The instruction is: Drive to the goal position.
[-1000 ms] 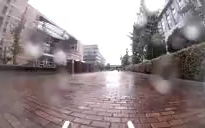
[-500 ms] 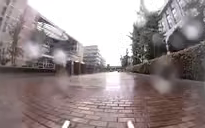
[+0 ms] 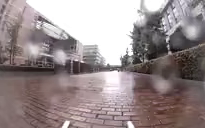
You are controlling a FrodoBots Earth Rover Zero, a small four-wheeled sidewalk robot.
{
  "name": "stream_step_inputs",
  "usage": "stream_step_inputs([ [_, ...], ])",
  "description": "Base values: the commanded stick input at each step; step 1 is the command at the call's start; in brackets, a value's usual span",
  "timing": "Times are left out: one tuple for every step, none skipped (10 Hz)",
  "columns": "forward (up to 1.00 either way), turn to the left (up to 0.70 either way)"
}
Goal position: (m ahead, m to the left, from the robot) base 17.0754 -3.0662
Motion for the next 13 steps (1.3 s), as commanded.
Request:
stream_step_inputs([
  [0.7,0.0],
  [0.7,0.0],
  [0.7,0.0],
  [0.7,0.0],
  [0.7,0.0],
  [0.7,0.0],
  [0.7,0.0],
  [0.7,0.0],
  [0.7,0.0],
  [0.7,0.0],
  [0.7,0.0],
  [0.7,0.0],
  [0.7,0.0],
])
